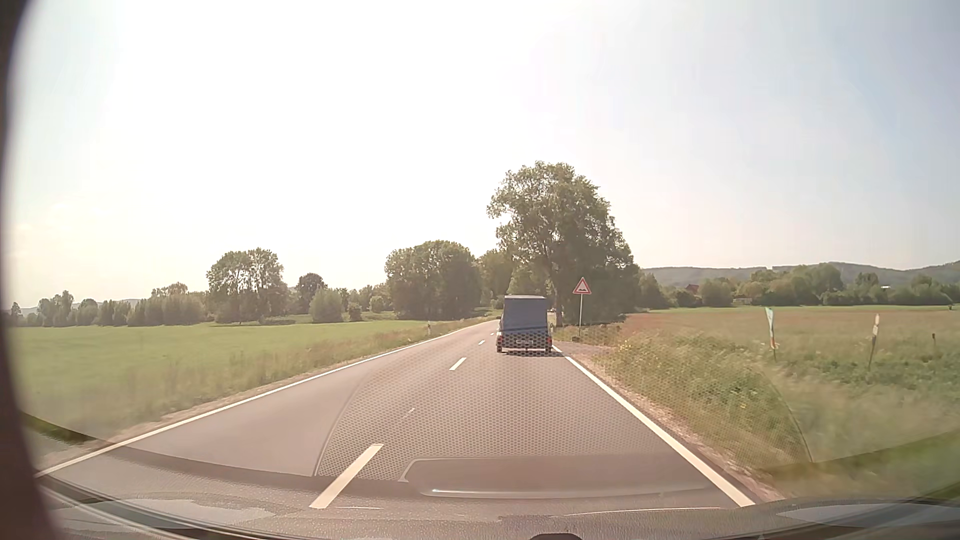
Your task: Follow the waypoints while adhering to traffic rules and regulations
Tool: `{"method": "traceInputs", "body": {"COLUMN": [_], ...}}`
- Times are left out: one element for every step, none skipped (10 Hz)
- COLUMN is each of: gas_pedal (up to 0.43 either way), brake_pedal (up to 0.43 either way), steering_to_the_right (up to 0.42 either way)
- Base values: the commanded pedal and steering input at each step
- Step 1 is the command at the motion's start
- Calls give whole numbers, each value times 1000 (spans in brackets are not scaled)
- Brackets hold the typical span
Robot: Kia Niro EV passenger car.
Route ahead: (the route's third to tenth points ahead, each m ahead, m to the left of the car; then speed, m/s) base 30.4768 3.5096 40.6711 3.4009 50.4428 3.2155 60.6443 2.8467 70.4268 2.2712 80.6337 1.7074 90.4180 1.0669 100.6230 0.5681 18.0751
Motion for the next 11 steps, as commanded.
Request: {"method": "traceInputs", "body": {"gas_pedal": [177, 177, 189, 189, 189, 189, 189, 189, 189, 189, 189], "brake_pedal": [0, 0, 0, 0, 0, 0, 0, 0, 0, 0, 0], "steering_to_the_right": [0, 0, 0, 0, 0, 0, 0, 0, 0, 0, 0]}}
